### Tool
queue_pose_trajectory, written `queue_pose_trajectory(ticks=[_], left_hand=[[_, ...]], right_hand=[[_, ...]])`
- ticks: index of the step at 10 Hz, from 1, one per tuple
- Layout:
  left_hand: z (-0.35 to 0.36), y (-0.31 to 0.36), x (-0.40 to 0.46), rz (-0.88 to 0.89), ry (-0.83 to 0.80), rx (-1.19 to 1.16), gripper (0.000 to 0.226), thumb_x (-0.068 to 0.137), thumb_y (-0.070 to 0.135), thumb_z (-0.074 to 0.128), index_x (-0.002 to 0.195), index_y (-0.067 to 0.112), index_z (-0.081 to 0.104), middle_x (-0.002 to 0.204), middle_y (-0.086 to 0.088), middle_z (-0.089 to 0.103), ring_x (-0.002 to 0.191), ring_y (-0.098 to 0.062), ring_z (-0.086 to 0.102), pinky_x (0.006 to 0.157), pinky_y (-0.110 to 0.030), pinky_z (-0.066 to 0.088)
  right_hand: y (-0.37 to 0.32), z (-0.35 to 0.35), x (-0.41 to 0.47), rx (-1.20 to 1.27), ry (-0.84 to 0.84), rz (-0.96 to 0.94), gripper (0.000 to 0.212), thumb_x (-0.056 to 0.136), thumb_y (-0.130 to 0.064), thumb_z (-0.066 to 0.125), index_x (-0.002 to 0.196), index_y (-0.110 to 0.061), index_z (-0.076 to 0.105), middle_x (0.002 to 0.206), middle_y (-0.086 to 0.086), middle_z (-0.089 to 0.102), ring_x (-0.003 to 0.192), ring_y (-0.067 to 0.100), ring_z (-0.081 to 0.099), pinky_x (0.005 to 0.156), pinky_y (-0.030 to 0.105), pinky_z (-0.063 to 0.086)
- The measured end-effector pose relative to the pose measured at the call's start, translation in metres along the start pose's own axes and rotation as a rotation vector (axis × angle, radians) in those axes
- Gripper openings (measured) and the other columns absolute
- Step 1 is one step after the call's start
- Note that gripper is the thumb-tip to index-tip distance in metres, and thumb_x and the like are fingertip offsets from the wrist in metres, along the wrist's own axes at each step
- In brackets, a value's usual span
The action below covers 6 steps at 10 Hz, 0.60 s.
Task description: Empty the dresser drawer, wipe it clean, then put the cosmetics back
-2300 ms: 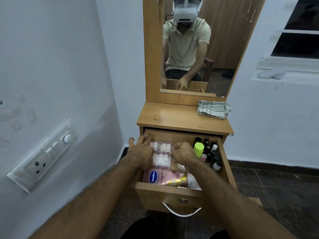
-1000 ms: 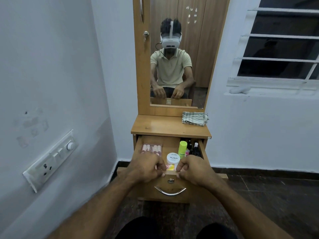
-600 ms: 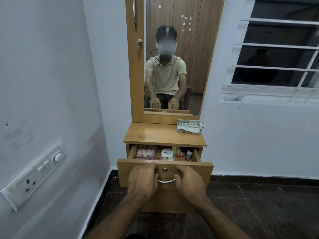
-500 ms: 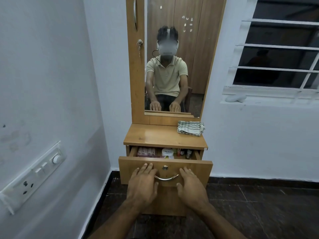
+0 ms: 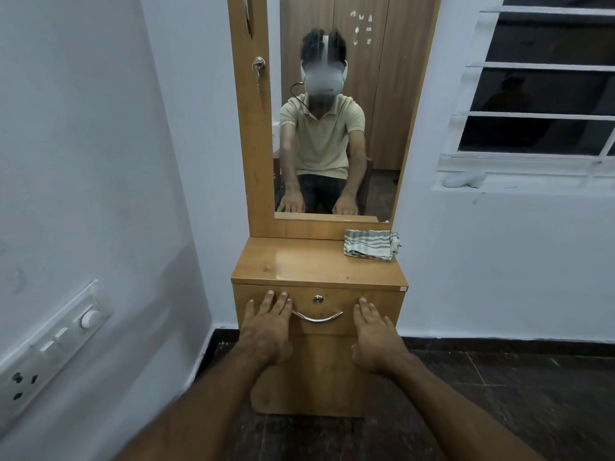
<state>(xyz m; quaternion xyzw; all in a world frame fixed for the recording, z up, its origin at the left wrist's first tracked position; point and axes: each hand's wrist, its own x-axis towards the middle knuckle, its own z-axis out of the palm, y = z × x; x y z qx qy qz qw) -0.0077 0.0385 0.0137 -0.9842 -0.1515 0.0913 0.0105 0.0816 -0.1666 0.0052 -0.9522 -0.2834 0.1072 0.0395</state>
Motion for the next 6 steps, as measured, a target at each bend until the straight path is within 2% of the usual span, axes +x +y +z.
queue_pose_trajectory(ticks=[2,3,4,5,6], left_hand=[[0.018,-0.007,0.013,0.003,-0.004,0.146,0.1,0.094,0.027,0.059,0.158,0.017,-0.017,0.163,0.0,-0.03,0.152,-0.025,-0.023,0.121,-0.055,-0.01],[0.022,-0.007,0.012,-0.004,0.023,0.27,0.095,0.098,0.028,0.052,0.157,0.012,-0.02,0.162,-0.005,-0.032,0.151,-0.027,-0.025,0.121,-0.057,-0.013],[0.015,-0.003,0.011,-0.001,0.012,0.415,0.086,0.101,0.032,0.044,0.156,0.009,-0.018,0.163,-0.01,-0.029,0.151,-0.03,-0.025,0.121,-0.058,-0.012],[0.002,0.002,0.004,0.007,-0.016,0.408,0.084,0.1,0.032,0.044,0.158,0.008,-0.013,0.166,-0.01,-0.02,0.153,-0.03,-0.019,0.122,-0.058,-0.006],[-0.014,0.005,-0.006,0.099,0.028,0.267,0.076,0.101,0.03,0.042,0.161,0.012,-0.001,0.169,-0.007,-0.005,0.156,-0.025,-0.005,0.124,-0.052,0.005]], right_hand=[[0.002,0.005,0.013,0.003,-0.021,-0.004,0.088,0.096,-0.021,0.048,0.161,-0.009,-0.01,0.166,0.01,-0.026,0.156,0.024,-0.013,0.128,0.042,0.003],[0.002,0.008,0.012,-0.026,-0.022,0.009,0.092,0.094,-0.022,0.05,0.16,-0.009,-0.012,0.165,0.01,-0.028,0.156,0.024,-0.014,0.128,0.041,0.002],[-0.001,0.004,0.012,-0.066,-0.06,0.023,0.096,0.093,-0.027,0.053,0.16,-0.009,-0.012,0.165,0.009,-0.028,0.156,0.024,-0.014,0.128,0.042,0.001],[-0.008,-0.01,0.006,0.015,-0.089,0.052,0.093,0.092,-0.024,0.052,0.161,-0.011,-0.008,0.168,0.007,-0.021,0.157,0.023,-0.009,0.128,0.042,0.003],[-0.014,-0.025,-0.006,0.046,-0.081,0.025,0.083,0.094,-0.026,0.049,0.163,-0.011,0.005,0.171,0.007,-0.002,0.157,0.022,0.008,0.127,0.04,0.01]])
